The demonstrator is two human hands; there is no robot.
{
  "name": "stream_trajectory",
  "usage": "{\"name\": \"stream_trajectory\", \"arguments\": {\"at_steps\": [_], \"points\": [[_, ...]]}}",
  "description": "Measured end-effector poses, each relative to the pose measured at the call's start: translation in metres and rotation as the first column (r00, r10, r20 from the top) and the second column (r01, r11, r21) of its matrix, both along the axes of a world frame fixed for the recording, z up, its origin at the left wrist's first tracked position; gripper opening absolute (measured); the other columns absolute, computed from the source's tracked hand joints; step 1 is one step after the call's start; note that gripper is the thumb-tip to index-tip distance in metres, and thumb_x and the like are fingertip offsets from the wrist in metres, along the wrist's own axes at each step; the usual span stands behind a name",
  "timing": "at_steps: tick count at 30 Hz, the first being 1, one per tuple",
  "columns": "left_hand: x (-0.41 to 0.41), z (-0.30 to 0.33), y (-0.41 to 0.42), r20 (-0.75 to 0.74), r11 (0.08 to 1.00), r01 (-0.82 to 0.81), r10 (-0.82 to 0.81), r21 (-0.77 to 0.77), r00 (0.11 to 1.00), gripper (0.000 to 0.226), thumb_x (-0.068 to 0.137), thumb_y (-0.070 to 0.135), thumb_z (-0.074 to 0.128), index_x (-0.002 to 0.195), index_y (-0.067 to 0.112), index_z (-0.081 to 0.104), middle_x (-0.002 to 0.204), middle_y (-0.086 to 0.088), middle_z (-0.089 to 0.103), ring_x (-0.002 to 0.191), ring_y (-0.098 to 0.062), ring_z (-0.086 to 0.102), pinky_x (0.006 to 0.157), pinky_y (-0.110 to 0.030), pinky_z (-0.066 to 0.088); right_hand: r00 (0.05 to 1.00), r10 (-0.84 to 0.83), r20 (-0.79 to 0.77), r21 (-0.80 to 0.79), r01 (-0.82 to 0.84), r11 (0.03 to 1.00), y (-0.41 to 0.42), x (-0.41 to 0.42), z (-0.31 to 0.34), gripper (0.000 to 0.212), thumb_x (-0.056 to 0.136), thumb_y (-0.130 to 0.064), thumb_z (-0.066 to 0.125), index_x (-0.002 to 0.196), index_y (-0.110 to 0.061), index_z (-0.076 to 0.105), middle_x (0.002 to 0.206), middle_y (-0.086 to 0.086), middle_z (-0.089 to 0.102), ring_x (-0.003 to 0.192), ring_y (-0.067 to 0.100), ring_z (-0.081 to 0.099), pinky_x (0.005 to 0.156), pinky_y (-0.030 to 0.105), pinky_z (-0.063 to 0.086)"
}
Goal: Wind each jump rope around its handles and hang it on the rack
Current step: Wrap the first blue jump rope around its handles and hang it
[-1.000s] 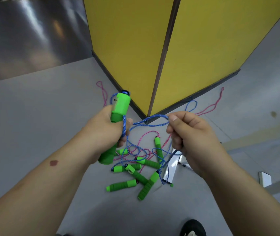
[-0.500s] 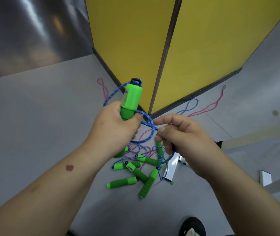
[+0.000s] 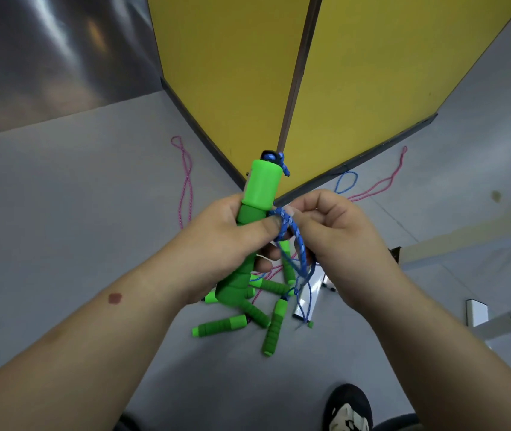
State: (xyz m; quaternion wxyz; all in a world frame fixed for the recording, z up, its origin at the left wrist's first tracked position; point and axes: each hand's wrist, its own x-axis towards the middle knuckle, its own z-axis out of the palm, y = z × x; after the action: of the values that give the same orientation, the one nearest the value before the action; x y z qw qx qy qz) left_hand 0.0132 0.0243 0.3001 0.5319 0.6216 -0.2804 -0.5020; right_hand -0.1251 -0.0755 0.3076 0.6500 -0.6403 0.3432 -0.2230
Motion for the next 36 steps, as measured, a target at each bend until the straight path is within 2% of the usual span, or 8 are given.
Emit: {"name": "stream_trajectory", "arguments": {"at_steps": [4,11,14,17,21,24,29,36], "points": [[-0.004,-0.001,-0.002,0.13,0.995,-0.073,0.081,-0.063,0.988,0.021,0.095,0.027,0.074,0.087,0.013,0.061,0.063,0.0,0.064,0.054,-0.017,0.057,0.058,-0.032,0.048,0.998,0.028,-0.06,-0.022,-0.029,0.999,-0.001,-0.002,0.0,0.024,0.095,-0.025,0.067,0.075,-0.014,0.062,0.056,0.001,0.063,0.049,0.018,0.045,0.045,0.026,0.037],[0.024,0.003,-0.002,0.268,0.887,-0.455,0.458,-0.077,0.848,0.012,0.088,0.015,0.065,0.077,0.013,0.061,0.055,-0.001,0.061,0.049,-0.017,0.056,0.055,-0.032,0.055,0.969,0.192,-0.153,-0.011,-0.196,0.981,-0.009,-0.012,0.008,0.013,0.098,-0.012,0.062,0.094,-0.01,0.074,0.068,0.003,0.068,0.053,0.013,0.051,0.049,0.017,0.042],[0.037,0.003,0.005,0.464,0.903,-0.427,0.354,0.058,0.812,0.008,0.084,0.019,0.064,0.08,0.014,0.061,0.06,-0.007,0.066,0.047,-0.016,0.06,0.055,-0.034,0.056,0.99,0.067,-0.126,-0.052,-0.074,0.996,-0.011,-0.012,0.006,0.016,0.098,-0.019,0.063,0.088,-0.012,0.073,0.063,-0.001,0.061,0.051,0.013,0.048,0.048,0.017,0.04],[0.031,0.007,0.007,0.439,0.938,-0.273,0.158,0.212,0.884,0.01,0.089,0.005,0.054,0.091,0.014,0.059,0.067,-0.012,0.07,0.045,-0.014,0.059,0.048,-0.034,0.055,0.991,-0.088,-0.101,-0.058,0.083,0.995,-0.009,-0.007,0.001,0.018,0.099,-0.023,0.061,0.091,-0.011,0.071,0.062,-0.003,0.059,0.05,0.015,0.043,0.049,0.023,0.039],[0.032,0.009,0.01,0.556,0.928,-0.252,0.061,0.274,0.829,0.017,0.083,0.015,0.056,0.09,0.031,0.056,0.067,-0.005,0.069,0.056,-0.023,0.065,0.068,-0.05,0.064,0.957,-0.247,-0.15,-0.106,0.233,0.967,-0.012,-0.005,-0.003,0.02,0.099,-0.029,0.061,0.087,-0.016,0.07,0.06,-0.004,0.058,0.052,0.015,0.042,0.053,0.032,0.038],[0.027,0.012,0.008,0.488,0.934,-0.328,0.221,0.144,0.844,0.022,0.078,0.018,0.058,0.095,0.032,0.059,0.07,-0.006,0.069,0.056,-0.023,0.064,0.069,-0.054,0.064,0.959,-0.25,-0.137,-0.077,0.241,0.967,-0.009,-0.003,-0.002,0.018,0.099,-0.025,0.059,0.087,-0.016,0.07,0.061,-0.004,0.058,0.053,0.017,0.041,0.053,0.031,0.036],[-0.012,0.011,-0.005,0.033,0.971,-0.241,0.241,-0.003,0.97,0.02,0.097,0.015,0.07,0.114,0.024,0.064,0.087,-0.005,0.077,0.073,-0.017,0.073,0.072,-0.04,0.065,0.999,-0.006,-0.048,-0.043,0.004,0.999,0.01,0.005,0.002,0.02,0.101,-0.007,0.053,0.099,-0.012,0.072,0.066,-0.003,0.065,0.051,0.004,0.05,0.053,0.02,0.04],[0.005,0.007,-0.004,0.317,0.923,-0.384,0.369,-0.016,0.873,0.017,0.09,0.008,0.068,0.089,0.024,0.064,0.08,-0.004,0.078,0.068,-0.019,0.075,0.073,-0.041,0.065,0.993,0.091,-0.073,-0.014,-0.092,0.996,0.002,-0.004,0.007,0.023,0.094,0.007,0.053,0.105,-0.013,0.057,0.08,0.006,0.076,0.057,0.016,0.052,0.057,0.026,0.046]]}}
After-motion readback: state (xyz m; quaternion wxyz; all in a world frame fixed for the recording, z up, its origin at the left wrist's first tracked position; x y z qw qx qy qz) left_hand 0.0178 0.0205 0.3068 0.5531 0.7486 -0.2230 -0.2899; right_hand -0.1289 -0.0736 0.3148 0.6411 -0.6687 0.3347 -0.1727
